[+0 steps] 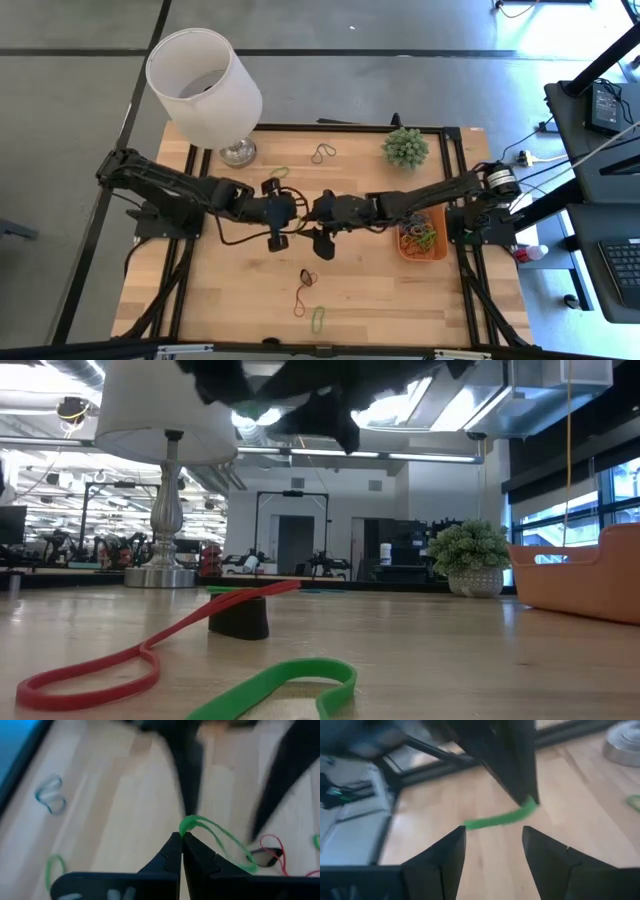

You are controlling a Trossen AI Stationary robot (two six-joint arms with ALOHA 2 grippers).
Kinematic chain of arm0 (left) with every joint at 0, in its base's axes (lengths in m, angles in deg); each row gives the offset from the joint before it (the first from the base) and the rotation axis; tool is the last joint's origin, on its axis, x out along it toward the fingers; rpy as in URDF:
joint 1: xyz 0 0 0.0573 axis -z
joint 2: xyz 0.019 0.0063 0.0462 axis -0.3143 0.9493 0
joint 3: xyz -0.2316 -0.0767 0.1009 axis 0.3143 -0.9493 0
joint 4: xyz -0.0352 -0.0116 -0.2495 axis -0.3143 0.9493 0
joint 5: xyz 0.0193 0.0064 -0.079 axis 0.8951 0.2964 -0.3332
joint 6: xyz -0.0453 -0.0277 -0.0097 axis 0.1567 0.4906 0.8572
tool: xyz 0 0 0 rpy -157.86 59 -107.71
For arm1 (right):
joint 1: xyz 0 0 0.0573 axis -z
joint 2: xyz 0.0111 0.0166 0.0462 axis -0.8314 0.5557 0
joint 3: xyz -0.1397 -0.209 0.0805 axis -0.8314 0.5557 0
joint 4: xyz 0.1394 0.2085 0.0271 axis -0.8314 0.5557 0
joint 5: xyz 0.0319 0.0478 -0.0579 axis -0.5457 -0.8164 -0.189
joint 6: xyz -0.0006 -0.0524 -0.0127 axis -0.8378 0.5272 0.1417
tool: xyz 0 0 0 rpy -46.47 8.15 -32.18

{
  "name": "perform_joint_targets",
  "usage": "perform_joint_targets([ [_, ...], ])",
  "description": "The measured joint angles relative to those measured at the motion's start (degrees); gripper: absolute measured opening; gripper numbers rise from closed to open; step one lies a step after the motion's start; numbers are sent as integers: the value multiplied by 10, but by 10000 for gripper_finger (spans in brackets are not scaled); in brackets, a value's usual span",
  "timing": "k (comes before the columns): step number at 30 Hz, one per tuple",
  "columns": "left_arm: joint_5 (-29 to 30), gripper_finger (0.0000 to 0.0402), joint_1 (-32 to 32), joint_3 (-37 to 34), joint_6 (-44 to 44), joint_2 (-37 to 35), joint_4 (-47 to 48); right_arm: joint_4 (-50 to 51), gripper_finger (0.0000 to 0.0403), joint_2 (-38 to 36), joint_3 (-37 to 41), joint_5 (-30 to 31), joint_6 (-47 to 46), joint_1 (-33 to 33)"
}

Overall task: Pick and place rubber bands into bin
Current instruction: Put the green rubber band into the orange bin

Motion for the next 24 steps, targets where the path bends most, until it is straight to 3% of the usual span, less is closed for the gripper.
perform_joint_targets([
  [5, 0, 2, -11, 22, -69, 0, -1, 54, 195, 17, -42, 48, 1, 1],
  [12, 0, 2, -23, 22, -123, 0, 7, 64, 150, 16, -67, 53, 0, 3],
  [16, -1, 2, -32, 23, -141, -1, 2, 81, 103, 16, -67, 54, -9, 5],
  [20, -5, 2, -38, 23, -154, -1, 1, 93, 21, 16, -67, 56, -14, 5],
  [24, 9, 8, -39, 23, -175, -1, -8, 102, 10, 16, -67, 82, -15, 6],
])
